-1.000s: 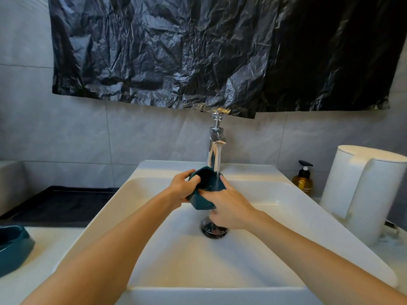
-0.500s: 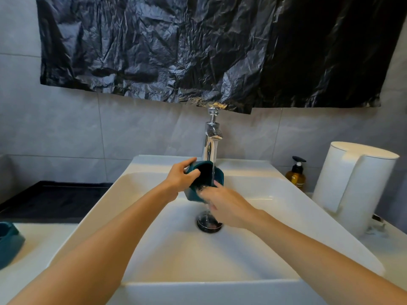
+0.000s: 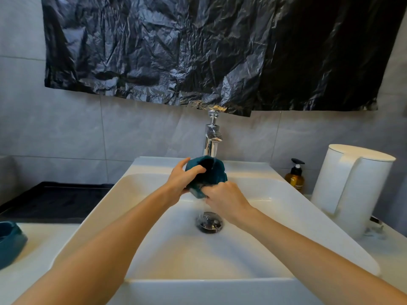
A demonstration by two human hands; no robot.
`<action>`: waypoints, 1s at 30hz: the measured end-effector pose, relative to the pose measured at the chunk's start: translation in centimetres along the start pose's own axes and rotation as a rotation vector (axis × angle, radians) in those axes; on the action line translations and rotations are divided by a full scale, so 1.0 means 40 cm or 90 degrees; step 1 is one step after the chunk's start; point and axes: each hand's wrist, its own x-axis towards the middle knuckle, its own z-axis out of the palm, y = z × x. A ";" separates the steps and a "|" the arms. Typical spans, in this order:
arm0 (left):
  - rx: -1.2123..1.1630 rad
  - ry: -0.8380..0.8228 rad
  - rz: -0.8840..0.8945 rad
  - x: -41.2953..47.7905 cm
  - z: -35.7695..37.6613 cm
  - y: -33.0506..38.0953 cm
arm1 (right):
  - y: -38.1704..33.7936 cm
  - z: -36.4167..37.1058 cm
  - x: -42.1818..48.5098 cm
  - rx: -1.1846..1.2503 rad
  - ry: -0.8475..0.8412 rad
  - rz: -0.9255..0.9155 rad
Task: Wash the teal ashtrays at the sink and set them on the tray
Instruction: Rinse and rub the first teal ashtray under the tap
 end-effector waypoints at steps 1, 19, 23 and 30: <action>-0.011 -0.001 0.000 -0.003 0.005 -0.001 | -0.002 -0.009 0.004 0.083 0.000 0.043; 0.088 0.091 -0.027 0.006 -0.001 -0.030 | 0.040 0.014 -0.022 0.021 -0.062 -0.092; 0.084 0.114 -0.029 0.015 -0.012 -0.032 | 0.001 0.019 -0.023 0.285 -0.109 -0.018; 0.064 0.084 -0.055 0.015 -0.012 -0.021 | 0.033 0.013 0.004 -0.118 -0.113 -0.136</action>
